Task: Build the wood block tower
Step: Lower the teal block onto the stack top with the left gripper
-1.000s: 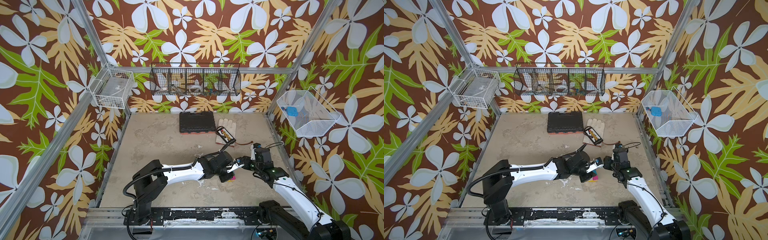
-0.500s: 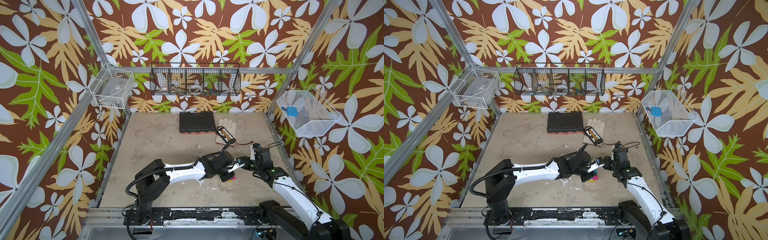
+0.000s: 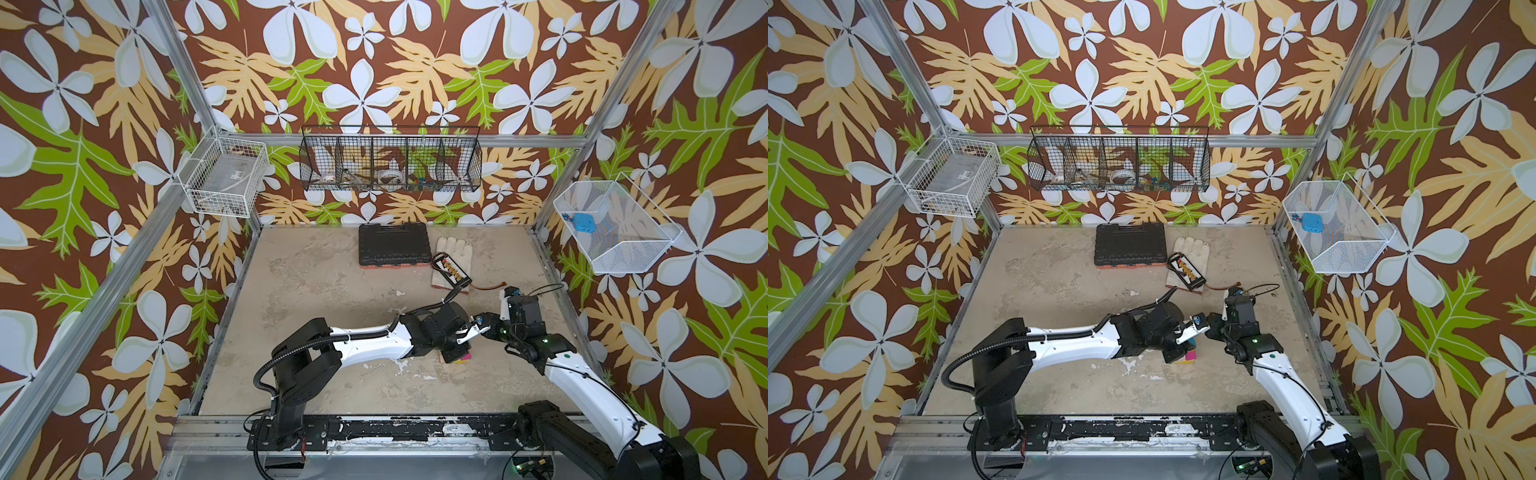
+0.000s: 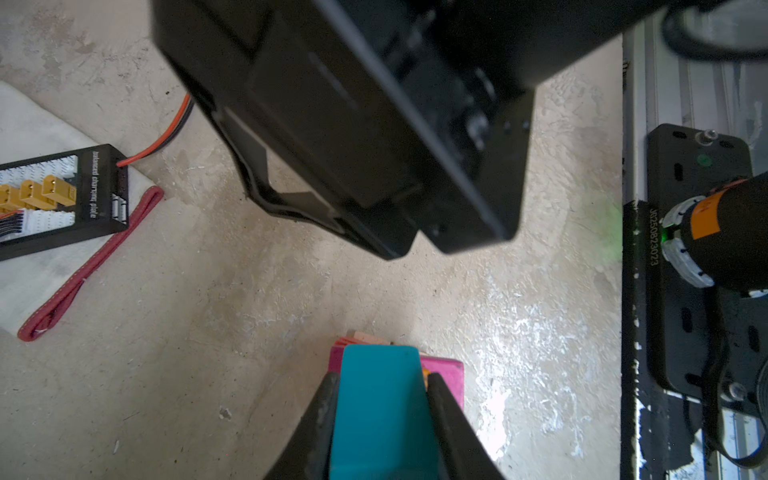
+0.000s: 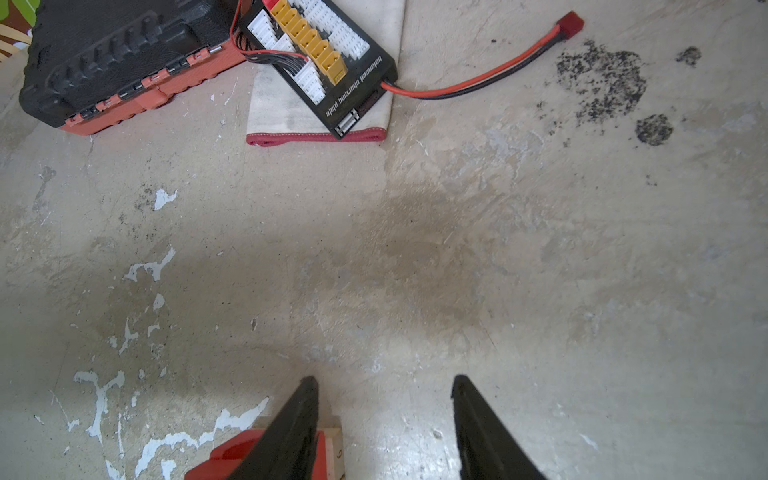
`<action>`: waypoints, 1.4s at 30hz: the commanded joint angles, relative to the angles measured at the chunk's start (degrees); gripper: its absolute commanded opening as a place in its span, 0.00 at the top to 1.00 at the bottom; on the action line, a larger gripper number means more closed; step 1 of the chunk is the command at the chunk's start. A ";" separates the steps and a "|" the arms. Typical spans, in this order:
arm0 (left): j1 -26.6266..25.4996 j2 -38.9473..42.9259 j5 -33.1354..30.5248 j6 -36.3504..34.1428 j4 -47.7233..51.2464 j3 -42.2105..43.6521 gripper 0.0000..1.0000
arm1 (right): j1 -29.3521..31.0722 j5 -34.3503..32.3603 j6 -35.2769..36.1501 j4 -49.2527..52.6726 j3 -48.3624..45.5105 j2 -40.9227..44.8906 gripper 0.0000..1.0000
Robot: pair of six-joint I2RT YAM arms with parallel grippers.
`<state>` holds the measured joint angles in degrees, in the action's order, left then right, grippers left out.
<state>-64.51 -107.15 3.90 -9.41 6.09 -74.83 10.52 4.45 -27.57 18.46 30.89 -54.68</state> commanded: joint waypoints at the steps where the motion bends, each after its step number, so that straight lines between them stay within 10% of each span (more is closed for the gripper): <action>1: 0.08 0.41 -1.00 0.25 0.84 0.03 0.94 | -0.06 -0.03 0.41 -0.97 0.13 -0.11 0.48; 42: 0.08 2.04 -0.11 0.53 -0.81 1.80 0.63 | -0.04 0.66 0.50 -1.12 0.05 -0.68 0.48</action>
<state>-64.51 -105.49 3.53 -9.04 5.78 -72.97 10.50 4.75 -27.59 18.09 30.89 -55.31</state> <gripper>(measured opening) 0.371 0.514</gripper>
